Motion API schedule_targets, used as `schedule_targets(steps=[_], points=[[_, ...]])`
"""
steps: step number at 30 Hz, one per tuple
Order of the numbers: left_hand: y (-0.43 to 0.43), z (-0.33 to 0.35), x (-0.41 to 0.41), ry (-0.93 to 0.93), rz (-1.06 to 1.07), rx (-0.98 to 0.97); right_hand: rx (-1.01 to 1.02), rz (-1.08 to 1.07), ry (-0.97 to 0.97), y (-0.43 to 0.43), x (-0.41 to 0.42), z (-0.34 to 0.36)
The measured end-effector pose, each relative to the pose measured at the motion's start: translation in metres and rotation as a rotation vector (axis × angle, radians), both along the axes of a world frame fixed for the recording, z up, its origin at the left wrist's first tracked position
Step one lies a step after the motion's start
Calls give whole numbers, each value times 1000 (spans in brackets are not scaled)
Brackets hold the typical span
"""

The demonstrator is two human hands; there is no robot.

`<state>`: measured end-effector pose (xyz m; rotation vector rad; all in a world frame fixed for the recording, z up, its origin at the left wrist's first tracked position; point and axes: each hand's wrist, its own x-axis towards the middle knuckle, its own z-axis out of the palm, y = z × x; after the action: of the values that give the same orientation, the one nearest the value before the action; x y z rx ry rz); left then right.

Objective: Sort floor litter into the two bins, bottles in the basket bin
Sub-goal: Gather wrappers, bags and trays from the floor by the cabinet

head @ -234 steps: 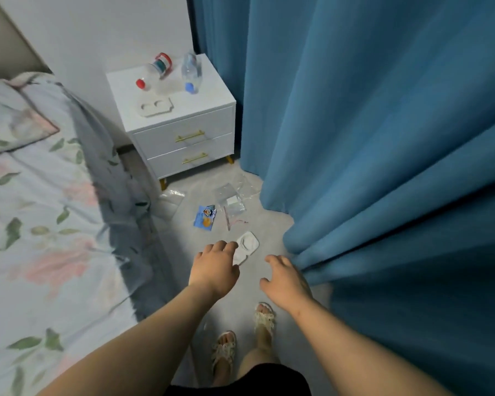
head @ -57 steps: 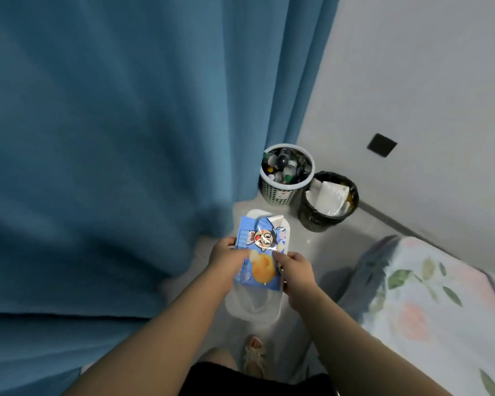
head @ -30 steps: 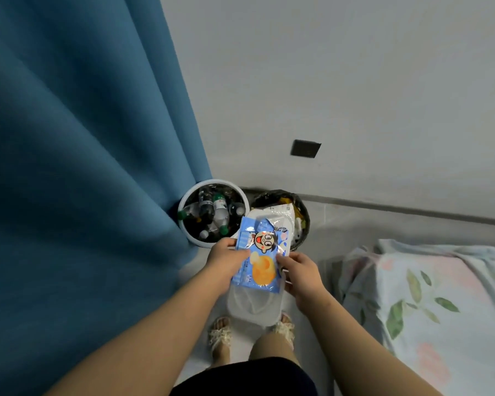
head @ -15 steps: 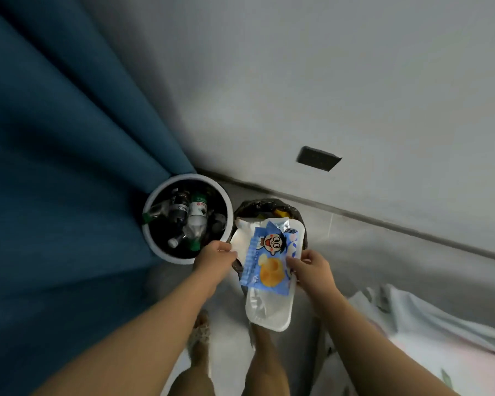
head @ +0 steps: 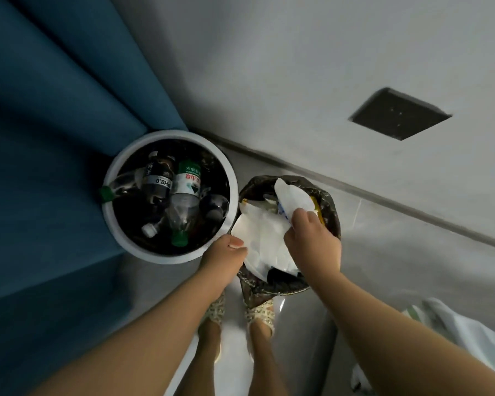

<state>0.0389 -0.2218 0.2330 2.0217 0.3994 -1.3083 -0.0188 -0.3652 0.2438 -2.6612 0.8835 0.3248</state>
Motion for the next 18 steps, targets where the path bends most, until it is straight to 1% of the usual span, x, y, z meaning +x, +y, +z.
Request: schedule_targets(steps=[1, 4, 5, 8, 10, 11, 12, 13, 15, 17, 18], points=[[0, -8, -1, -6, -14, -2, -8, 64, 6, 3, 0, -13], [0, -29, -7, -5, -47, -9, -19, 223, 111, 14, -5, -45], [-1, -34, -9, -1, -62, -6, -62, 264, 138, 15, -8, -52], [-6, -51, -13, 12, -132, 11, -22, 305, 267, 16, -16, -71], [-11, -58, -13, -11, -165, 2, -28, 340, 236, 16, -19, -78], [-14, -59, -12, -38, -179, -3, -43, 338, 151, 16, -21, -82], [-17, -58, -12, -94, -203, -1, -37, 322, 71, 17, -22, -79], [-19, -55, -12, -175, -236, 2, -56, 312, -51, 18, -25, -79], [-25, -45, -13, -377, -303, 12, -64, 174, -159, 15, -32, -68], [-31, -34, -14, -636, -416, -23, -75, -14, -159, 7, -38, -60], [-36, -32, -12, -788, -530, -49, -80, -80, -91, 2, -40, -57]])
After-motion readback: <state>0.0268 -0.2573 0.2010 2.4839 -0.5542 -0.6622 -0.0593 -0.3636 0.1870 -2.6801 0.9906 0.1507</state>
